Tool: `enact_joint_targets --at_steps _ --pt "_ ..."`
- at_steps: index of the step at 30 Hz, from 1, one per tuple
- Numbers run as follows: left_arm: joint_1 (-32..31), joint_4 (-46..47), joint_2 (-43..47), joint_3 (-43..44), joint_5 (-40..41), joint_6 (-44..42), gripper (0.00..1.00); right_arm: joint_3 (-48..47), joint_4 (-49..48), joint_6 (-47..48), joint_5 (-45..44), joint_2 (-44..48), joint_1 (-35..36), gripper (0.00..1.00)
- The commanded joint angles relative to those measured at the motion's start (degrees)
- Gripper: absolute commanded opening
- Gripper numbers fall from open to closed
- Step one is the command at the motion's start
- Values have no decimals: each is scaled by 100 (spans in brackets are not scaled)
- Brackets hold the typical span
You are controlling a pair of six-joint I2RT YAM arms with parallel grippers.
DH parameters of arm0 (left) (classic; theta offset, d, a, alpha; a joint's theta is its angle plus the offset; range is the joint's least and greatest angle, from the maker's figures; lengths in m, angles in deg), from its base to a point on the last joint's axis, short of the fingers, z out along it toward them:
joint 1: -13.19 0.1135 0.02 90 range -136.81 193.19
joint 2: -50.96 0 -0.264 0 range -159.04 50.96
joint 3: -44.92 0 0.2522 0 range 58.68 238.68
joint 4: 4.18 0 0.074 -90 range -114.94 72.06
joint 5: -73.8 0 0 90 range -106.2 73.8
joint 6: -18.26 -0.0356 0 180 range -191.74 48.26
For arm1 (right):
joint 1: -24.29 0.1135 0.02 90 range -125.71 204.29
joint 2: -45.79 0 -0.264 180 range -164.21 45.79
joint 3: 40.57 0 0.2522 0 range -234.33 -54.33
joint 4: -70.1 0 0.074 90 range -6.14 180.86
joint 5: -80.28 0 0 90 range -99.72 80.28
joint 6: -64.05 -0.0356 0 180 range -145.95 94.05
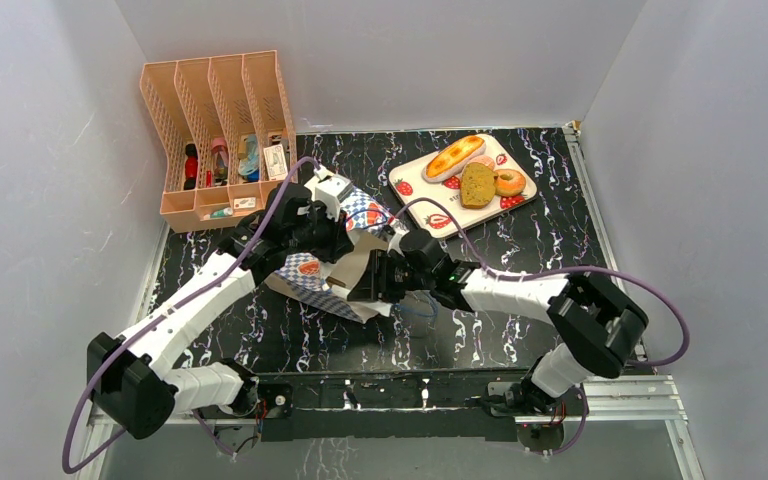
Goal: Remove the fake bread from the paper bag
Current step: Take out the fake bread from the paper bag.
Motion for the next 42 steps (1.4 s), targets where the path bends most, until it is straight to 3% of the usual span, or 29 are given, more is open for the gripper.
enact_joint_targets --at_steps 1,7,12,14,42 --pt "-27 -2 -85 144 -473 71 0 -482 -955 4 362 -267 5 39" --pt "-25 -29 -128 175 -502 31 0 -745 -1215 -136 576 -596 5 38" --pt "-30 -38 -138 202 -509 -13 0 -701 -1522 -431 708 -702 6 7" --pt "-30 38 -87 195 -477 8 0 -602 -1591 -544 776 -714 -8 0" --pt "-28 -188 780 78 32 -393 0 688 863 -40 -663 2642 -232 0"
